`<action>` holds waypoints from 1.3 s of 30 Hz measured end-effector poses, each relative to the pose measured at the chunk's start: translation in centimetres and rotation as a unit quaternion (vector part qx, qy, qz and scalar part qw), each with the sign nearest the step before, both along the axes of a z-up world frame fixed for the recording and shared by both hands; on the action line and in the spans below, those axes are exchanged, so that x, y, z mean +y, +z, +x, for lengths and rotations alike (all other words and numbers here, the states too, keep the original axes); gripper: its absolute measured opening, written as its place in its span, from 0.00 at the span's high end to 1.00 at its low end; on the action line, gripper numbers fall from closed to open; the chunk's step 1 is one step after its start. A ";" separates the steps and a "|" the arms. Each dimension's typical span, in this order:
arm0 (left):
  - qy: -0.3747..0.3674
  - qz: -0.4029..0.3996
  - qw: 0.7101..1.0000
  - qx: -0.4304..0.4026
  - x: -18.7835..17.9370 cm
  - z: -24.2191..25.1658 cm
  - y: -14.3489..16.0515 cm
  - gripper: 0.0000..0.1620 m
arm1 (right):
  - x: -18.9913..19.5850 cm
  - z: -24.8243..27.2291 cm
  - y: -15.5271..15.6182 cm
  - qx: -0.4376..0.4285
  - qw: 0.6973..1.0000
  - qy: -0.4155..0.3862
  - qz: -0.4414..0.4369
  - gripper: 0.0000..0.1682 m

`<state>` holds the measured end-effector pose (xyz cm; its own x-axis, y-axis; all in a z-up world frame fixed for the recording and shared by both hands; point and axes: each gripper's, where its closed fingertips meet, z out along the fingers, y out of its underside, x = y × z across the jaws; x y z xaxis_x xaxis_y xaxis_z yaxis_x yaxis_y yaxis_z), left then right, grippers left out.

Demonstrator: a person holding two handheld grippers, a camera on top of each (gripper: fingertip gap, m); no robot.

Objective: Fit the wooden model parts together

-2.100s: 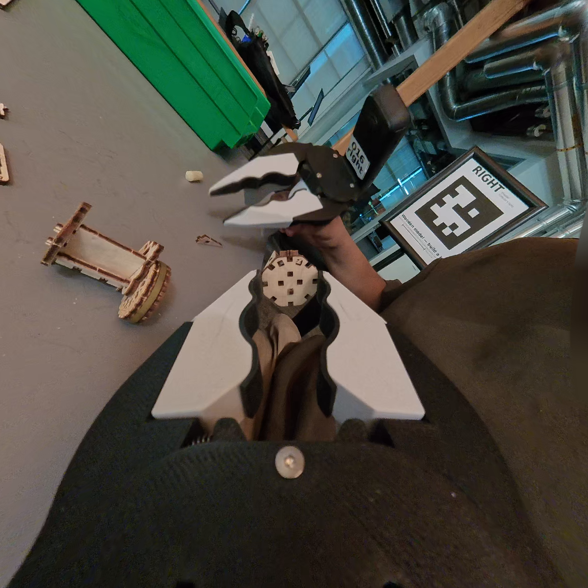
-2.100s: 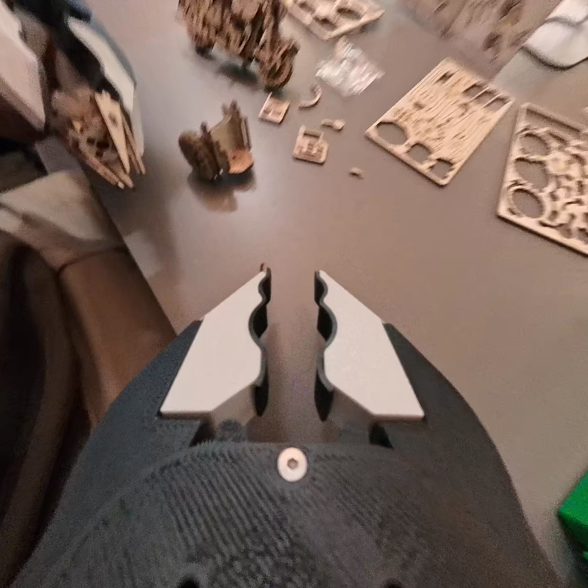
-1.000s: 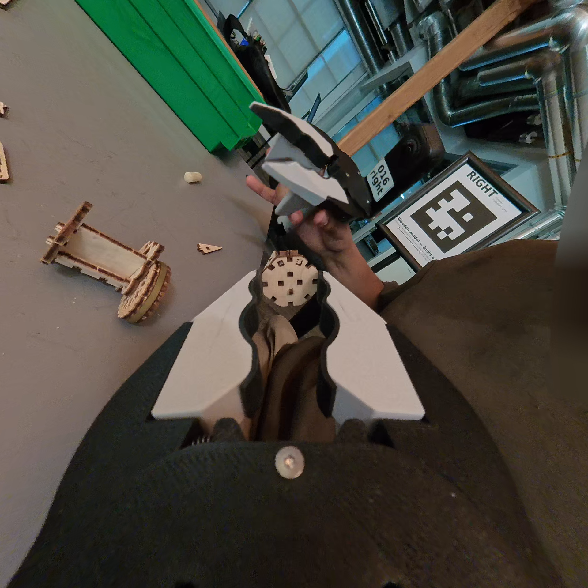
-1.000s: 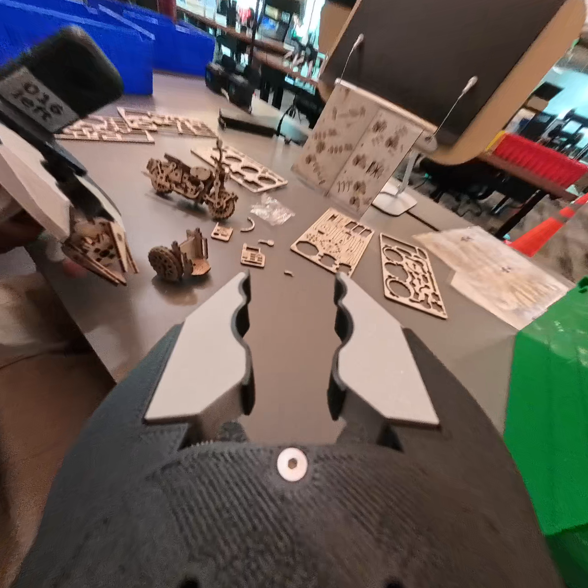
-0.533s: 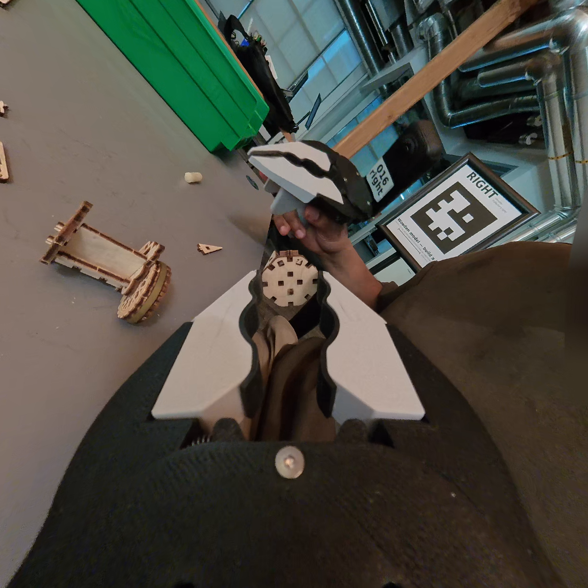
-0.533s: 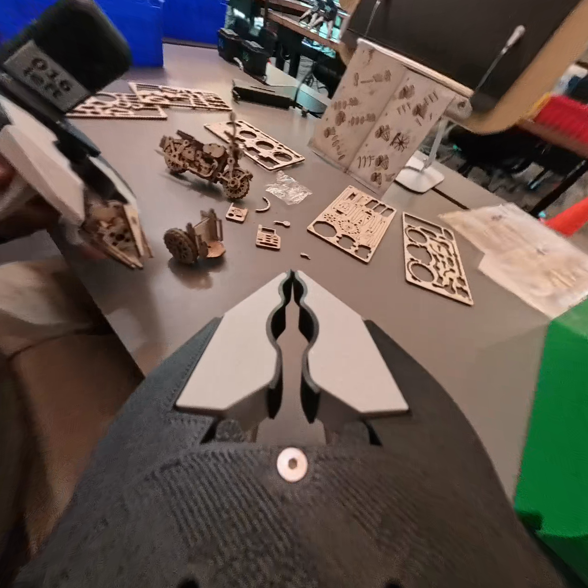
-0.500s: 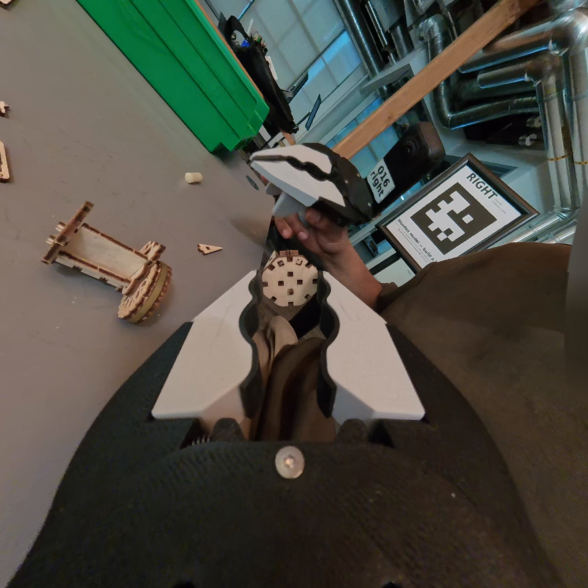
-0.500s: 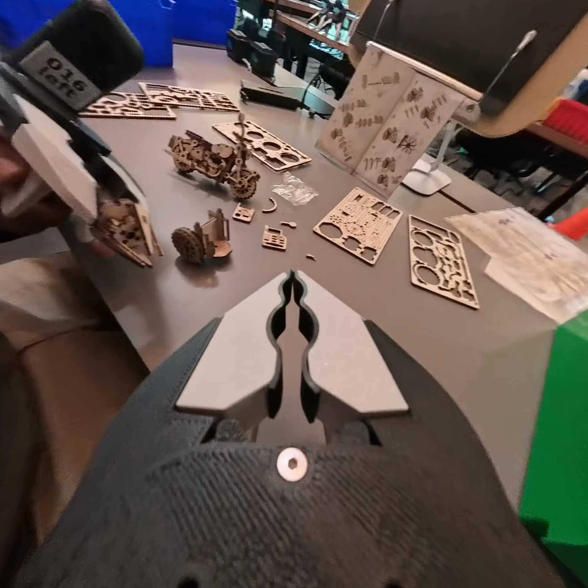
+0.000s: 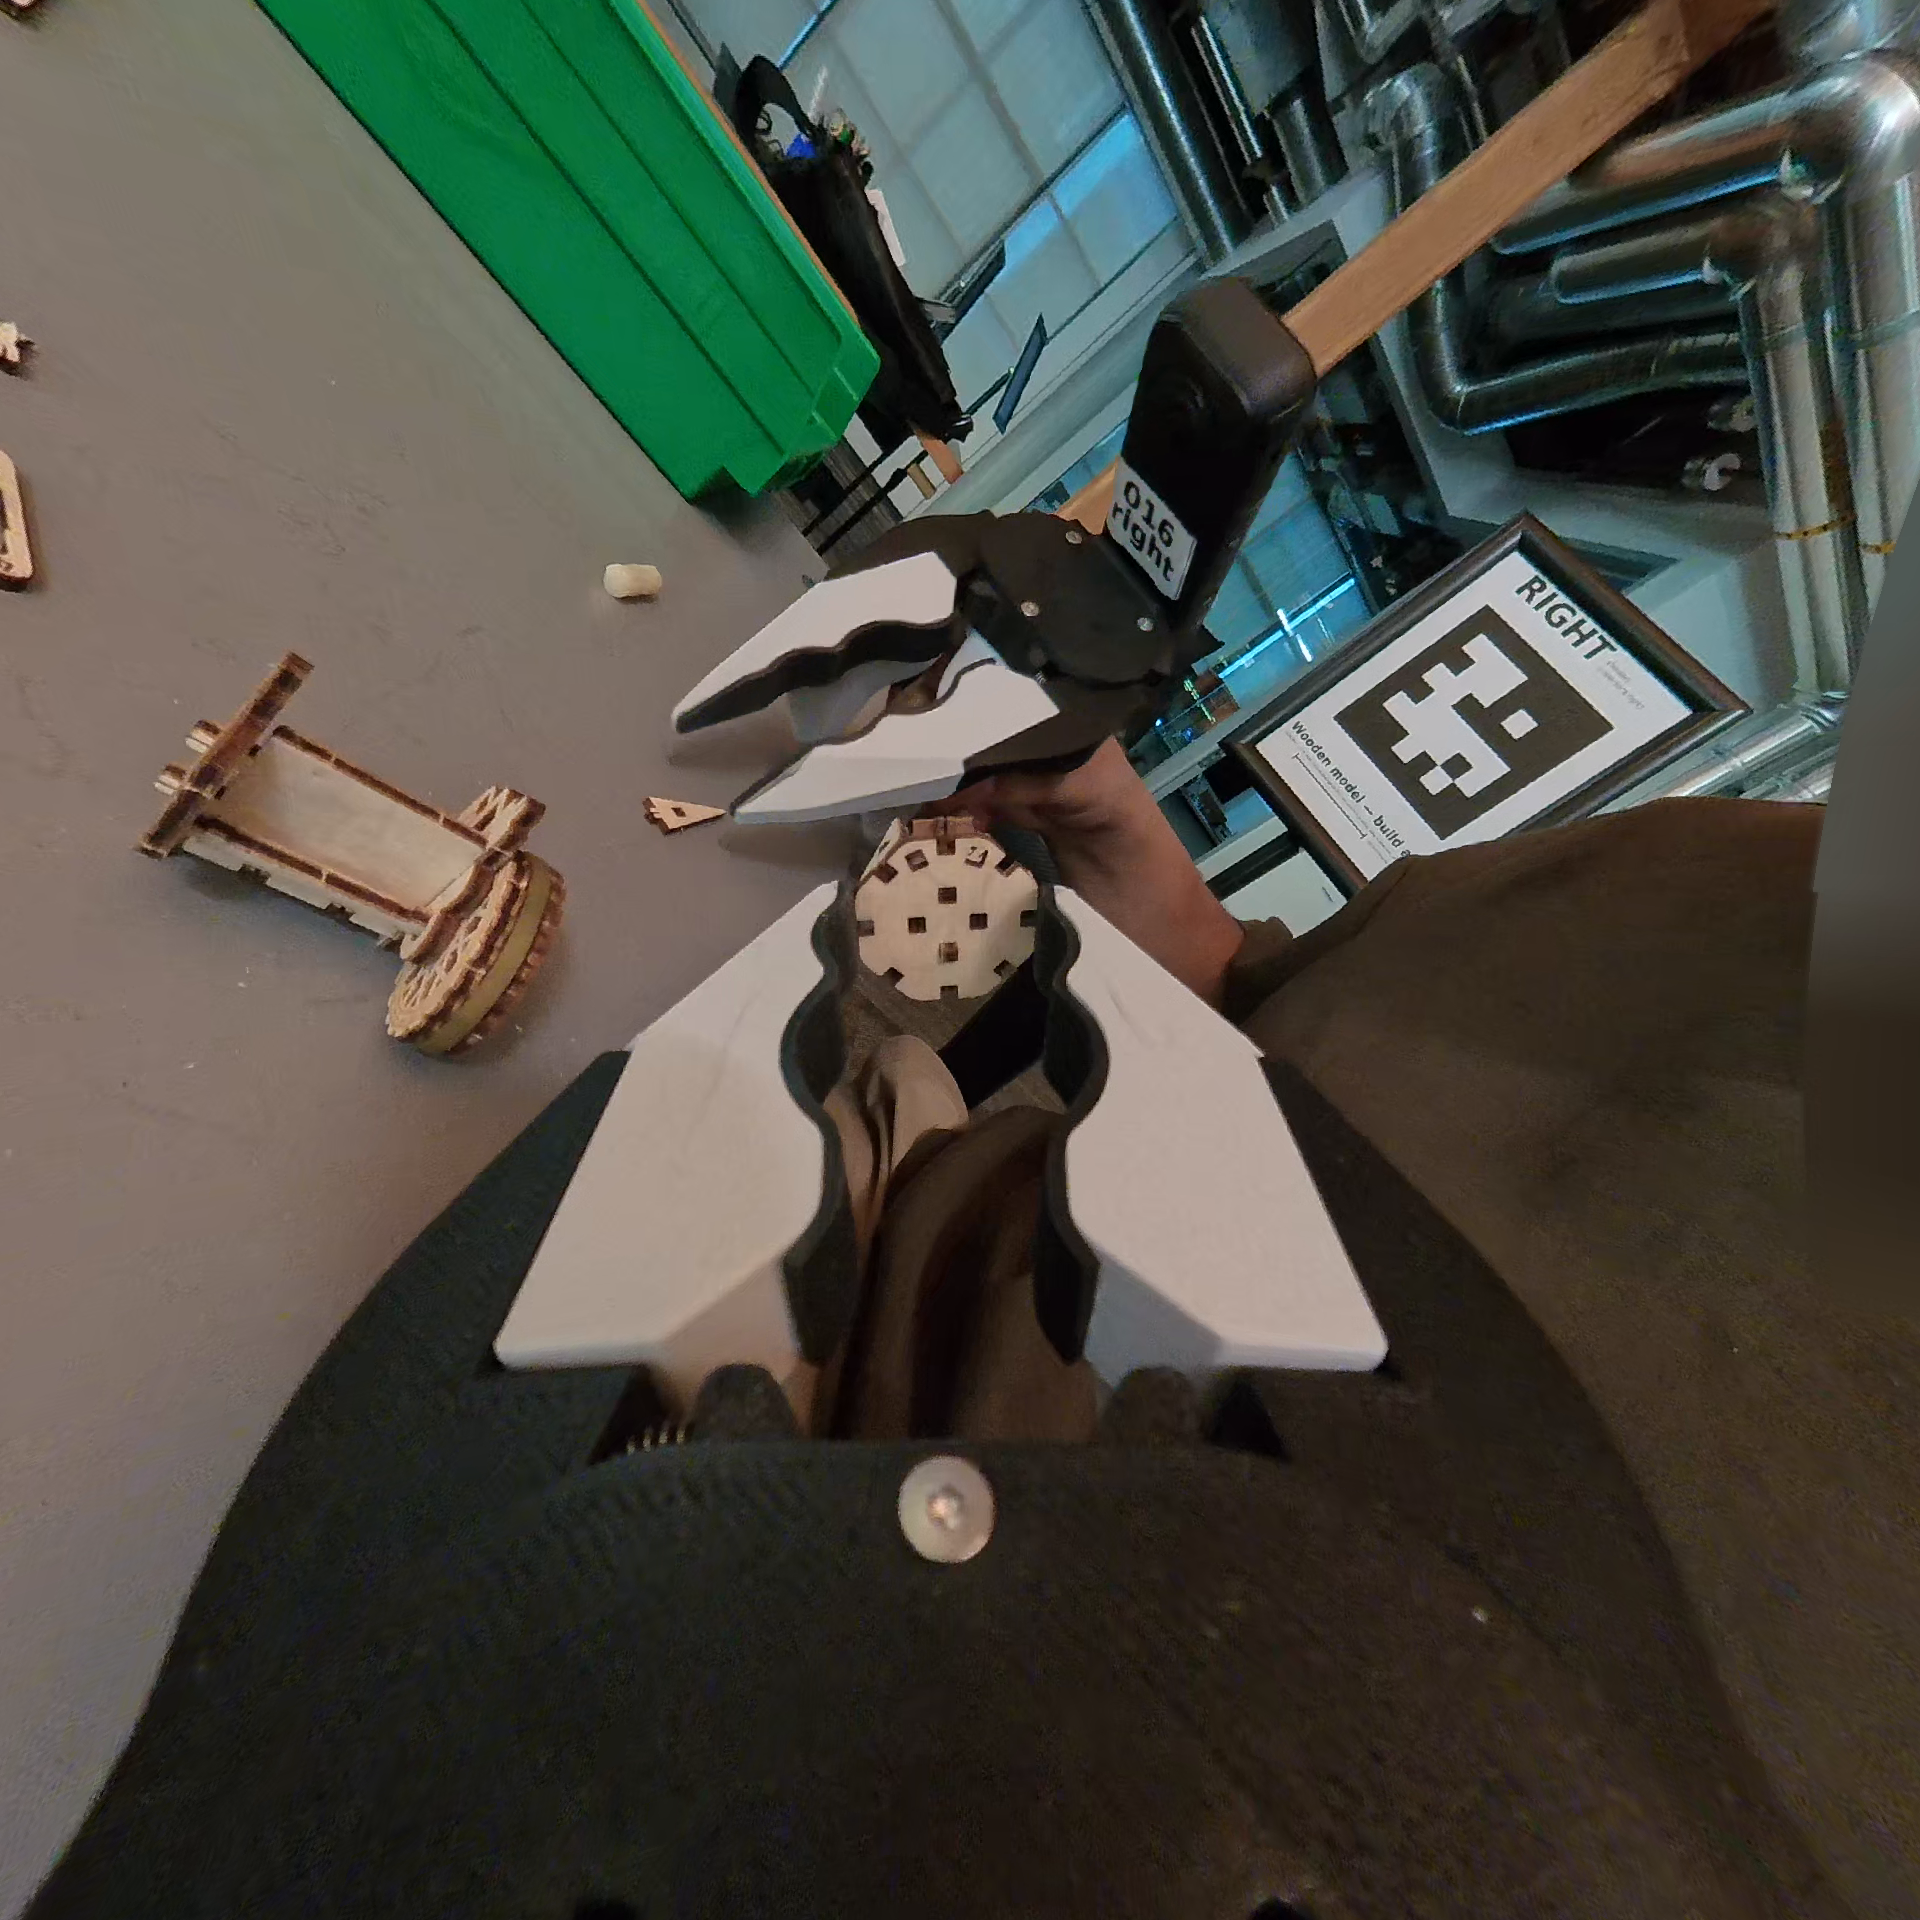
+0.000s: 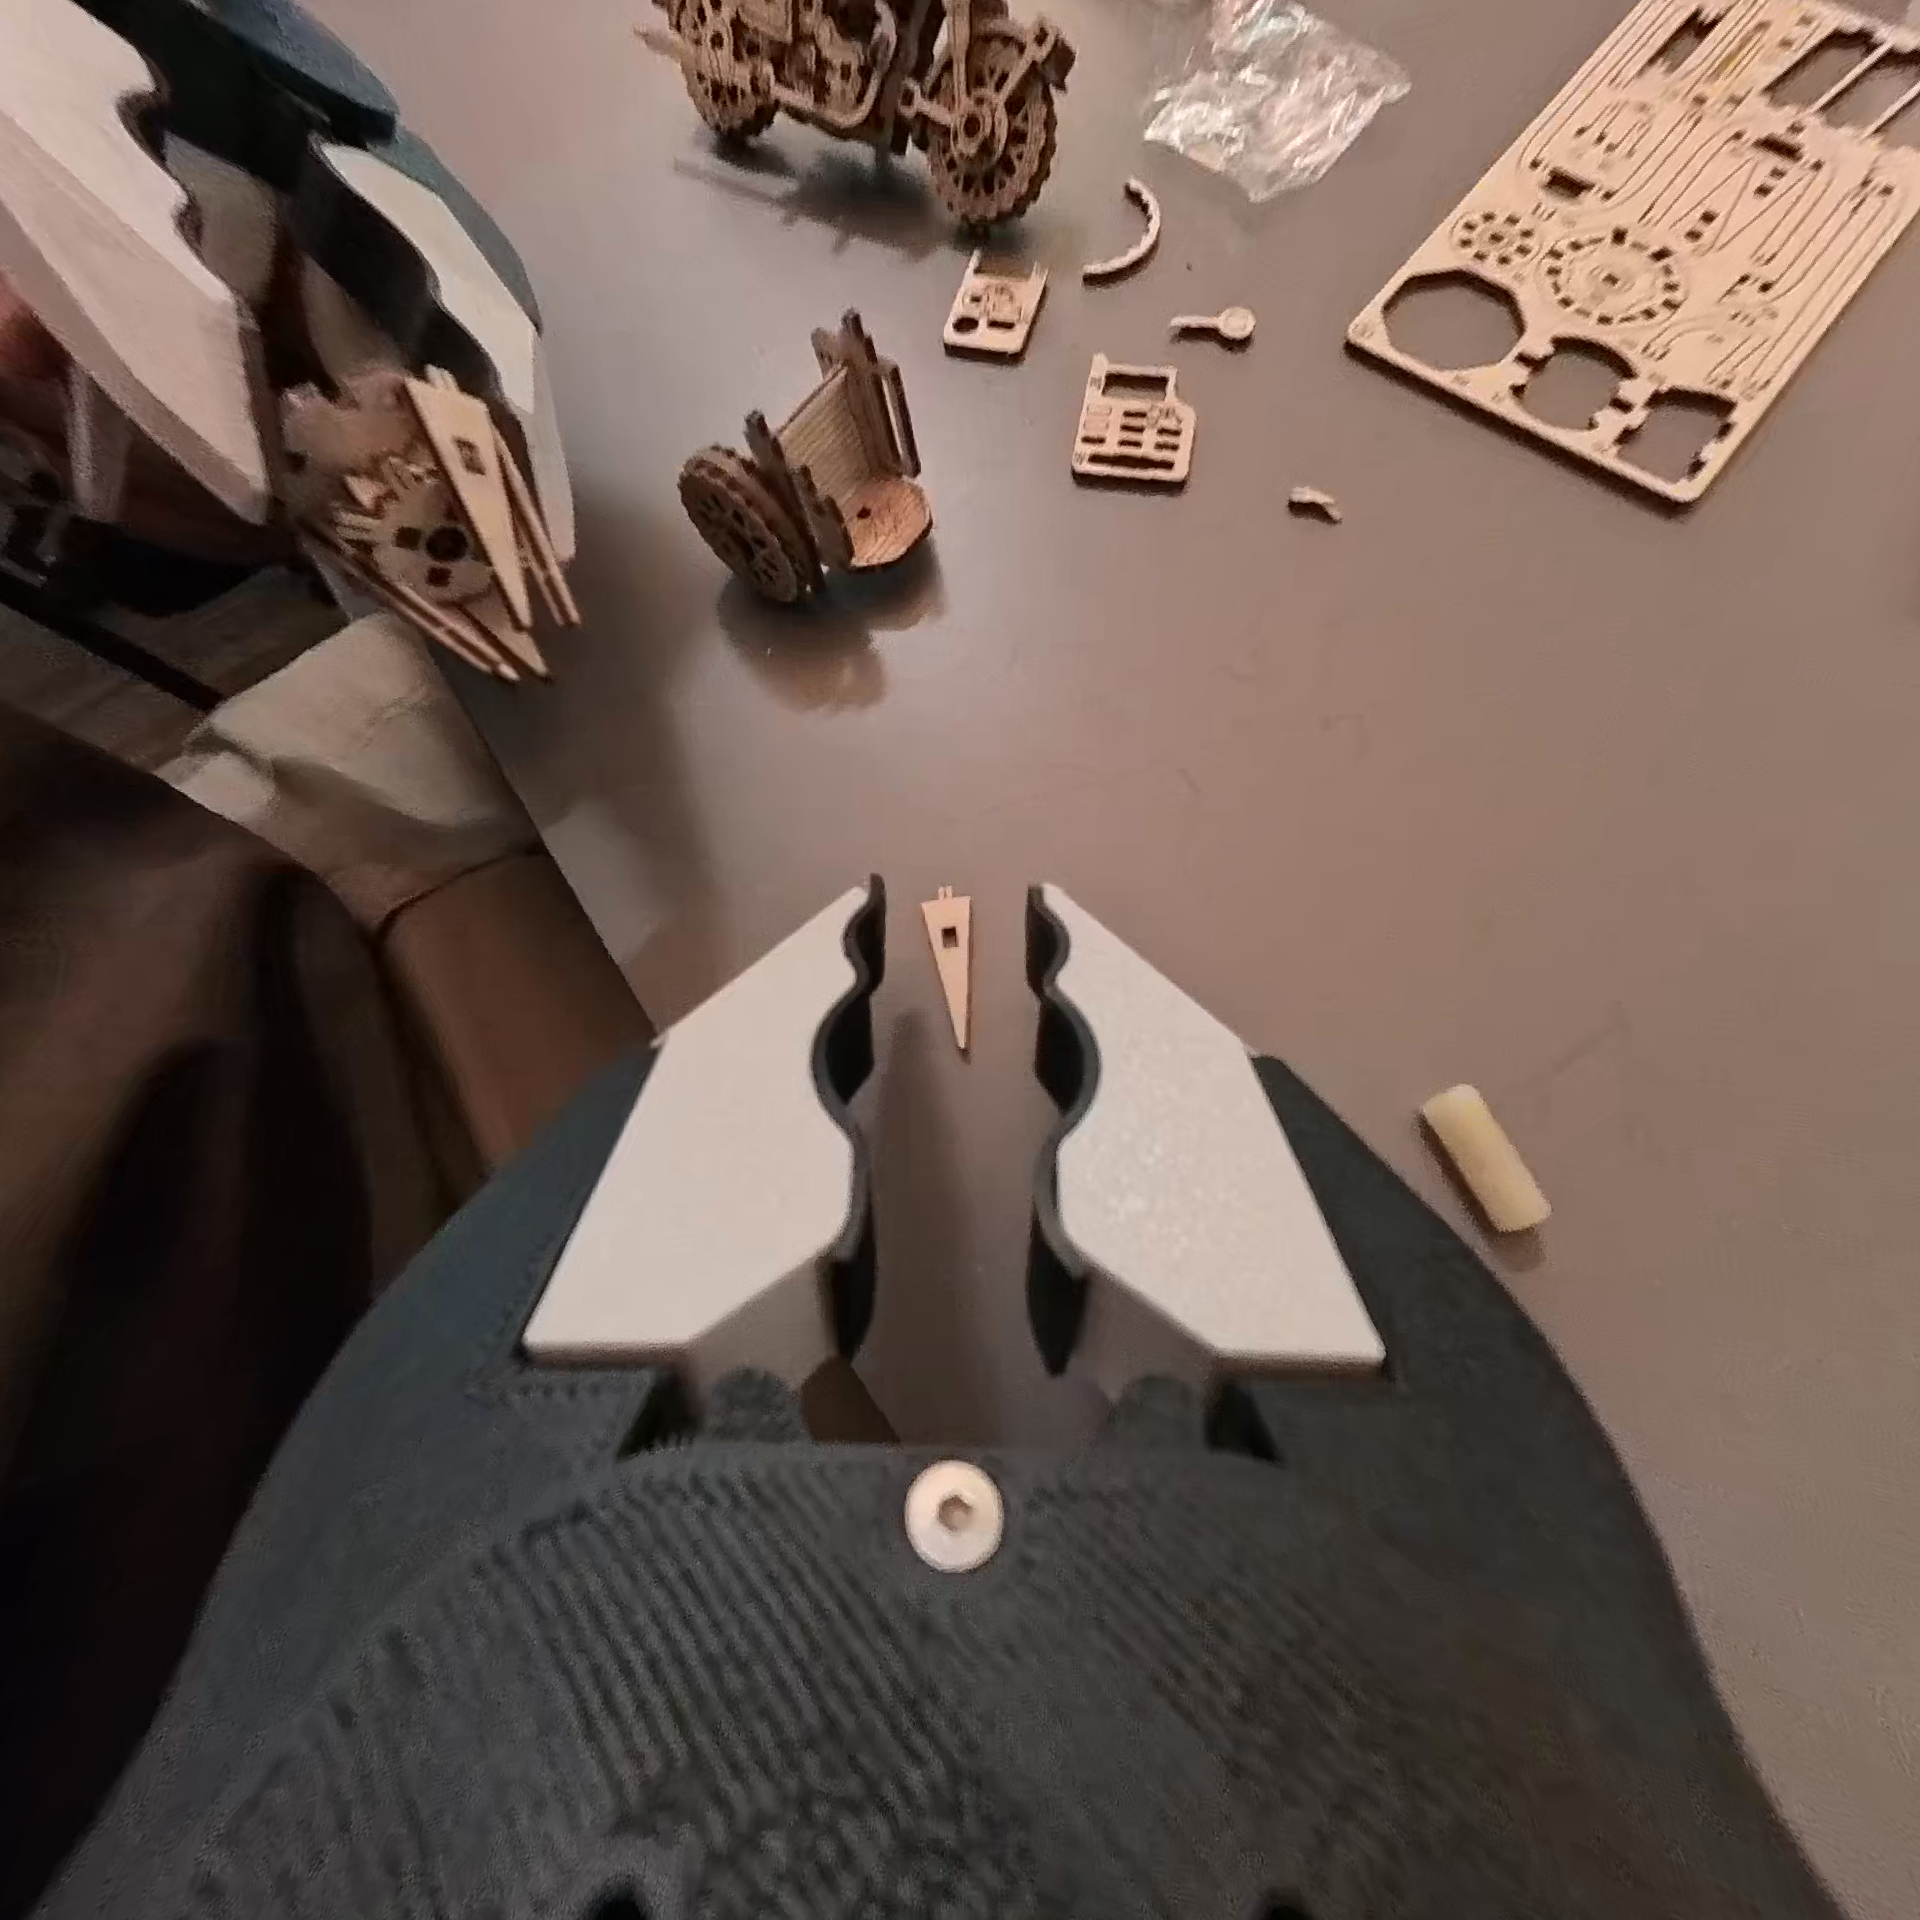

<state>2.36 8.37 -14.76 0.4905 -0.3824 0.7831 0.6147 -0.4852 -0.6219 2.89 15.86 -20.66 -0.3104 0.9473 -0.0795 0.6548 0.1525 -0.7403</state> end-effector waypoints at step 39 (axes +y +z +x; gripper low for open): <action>-0.079 0.014 0.994 0.076 -1.1 3.6 -0.7 0.82 | -9.2 2.2 6.4 0.152 0.963 0.210 -0.076 0.96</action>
<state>5.96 7.28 -15.50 0.5343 -0.4846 0.6925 0.4295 -0.5500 -0.7163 5.12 6.64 -14.28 -0.6942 0.7178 -0.0524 0.3080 0.2305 -0.9230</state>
